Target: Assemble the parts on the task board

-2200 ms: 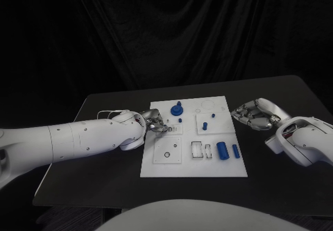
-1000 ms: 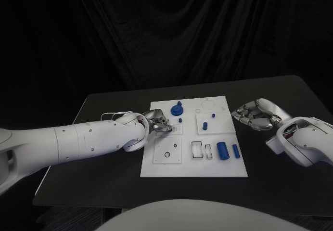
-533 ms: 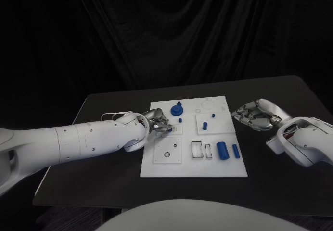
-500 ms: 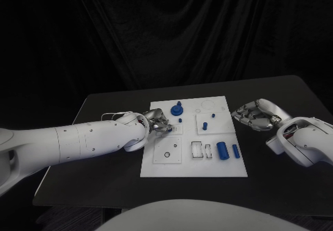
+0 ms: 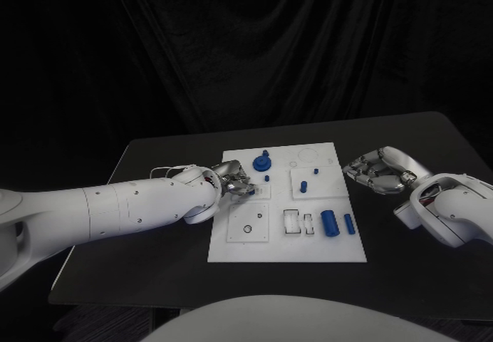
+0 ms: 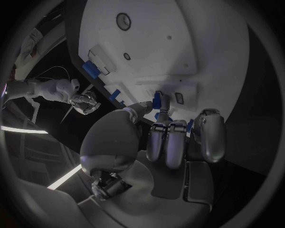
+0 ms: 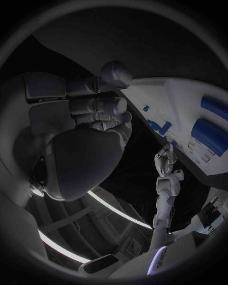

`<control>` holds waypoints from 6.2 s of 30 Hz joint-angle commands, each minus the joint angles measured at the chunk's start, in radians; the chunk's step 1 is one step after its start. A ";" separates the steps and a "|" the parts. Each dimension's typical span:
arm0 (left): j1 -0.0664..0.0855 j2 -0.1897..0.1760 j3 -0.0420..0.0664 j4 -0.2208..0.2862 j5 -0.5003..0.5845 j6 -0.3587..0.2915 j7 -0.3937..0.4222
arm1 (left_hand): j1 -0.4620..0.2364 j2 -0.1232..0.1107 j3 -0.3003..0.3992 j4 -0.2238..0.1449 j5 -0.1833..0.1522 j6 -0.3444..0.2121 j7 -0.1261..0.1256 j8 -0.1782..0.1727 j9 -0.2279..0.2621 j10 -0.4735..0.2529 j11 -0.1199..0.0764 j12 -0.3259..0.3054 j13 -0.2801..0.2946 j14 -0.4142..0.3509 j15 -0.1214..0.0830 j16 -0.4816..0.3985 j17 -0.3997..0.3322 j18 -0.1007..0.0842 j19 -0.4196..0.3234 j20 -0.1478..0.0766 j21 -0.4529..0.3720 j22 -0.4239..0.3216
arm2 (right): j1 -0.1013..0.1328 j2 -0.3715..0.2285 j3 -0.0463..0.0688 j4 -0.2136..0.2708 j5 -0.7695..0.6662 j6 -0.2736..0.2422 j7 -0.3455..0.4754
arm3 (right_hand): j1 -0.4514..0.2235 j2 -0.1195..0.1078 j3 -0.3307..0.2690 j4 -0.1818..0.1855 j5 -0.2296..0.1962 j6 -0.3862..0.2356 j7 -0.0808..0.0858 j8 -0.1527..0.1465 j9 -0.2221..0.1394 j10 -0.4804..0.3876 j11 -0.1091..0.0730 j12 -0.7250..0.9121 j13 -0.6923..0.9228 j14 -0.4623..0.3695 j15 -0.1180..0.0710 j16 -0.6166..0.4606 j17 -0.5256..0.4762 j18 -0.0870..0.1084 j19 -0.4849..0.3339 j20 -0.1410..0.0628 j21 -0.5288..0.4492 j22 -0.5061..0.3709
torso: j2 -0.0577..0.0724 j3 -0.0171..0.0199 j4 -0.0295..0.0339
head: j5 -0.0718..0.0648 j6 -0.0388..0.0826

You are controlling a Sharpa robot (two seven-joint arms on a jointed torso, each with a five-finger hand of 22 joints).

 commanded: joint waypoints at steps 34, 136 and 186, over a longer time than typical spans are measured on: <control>-0.012 -0.010 -0.005 -0.005 0.010 0.044 0.020 | -0.106 -0.010 -0.161 0.140 -0.149 0.024 -0.016 -0.058 -0.012 0.084 0.011 -0.019 0.253 0.106 0.006 -0.001 0.263 0.019 -0.015 0.007 -0.038 0.176 | -0.002 -0.001 0.001 0.000 -0.001 0.014 -0.017 | 0.006 -0.001 0.004 -0.003 0.006 -0.006 0.000 0.006 0.002 -0.011 0.000 -0.005 -0.002 -0.010 0.000 -0.010 -0.003 0.021 -0.010 0.000 -0.007 0.112 | 0.001 0.0001 0.0010 | 0.003 0.000; 0.234 0.241 -0.005 -0.341 -0.029 0.702 -0.076 | 0.054 0.019 -0.397 0.220 -0.250 0.023 -0.016 -0.100 0.071 0.102 0.014 0.004 0.263 0.106 0.009 -0.001 0.263 -0.005 0.045 0.010 0.071 0.210 | -0.001 0.011 0.001 0.008 -0.001 -0.070 0.073 | -0.010 -0.005 0.003 0.002 0.008 -0.009 0.000 0.007 0.005 -0.005 0.001 -0.003 -0.004 -0.002 0.001 0.007 0.009 0.017 -0.002 0.002 0.013 0.117 | 0.007 -0.0021 -0.0146 | 0.027 0.000; 0.197 0.270 -0.005 -0.390 -0.029 0.676 -0.135 | 0.043 0.049 -0.458 0.147 -0.228 0.006 -0.051 0.059 0.405 0.102 -0.016 0.004 0.263 0.106 -0.016 -0.001 0.263 -0.003 0.045 -0.013 0.068 0.208 | -0.001 0.013 0.001 0.010 -0.001 -0.050 0.047 | -0.008 -0.005 0.008 -0.002 0.022 -0.010 0.000 0.007 0.006 -0.003 0.000 -0.003 -0.005 -0.001 0.000 0.008 0.009 0.017 -0.002 0.001 0.014 0.117 | 0.013 -0.0033 -0.0199 | 0.026 0.000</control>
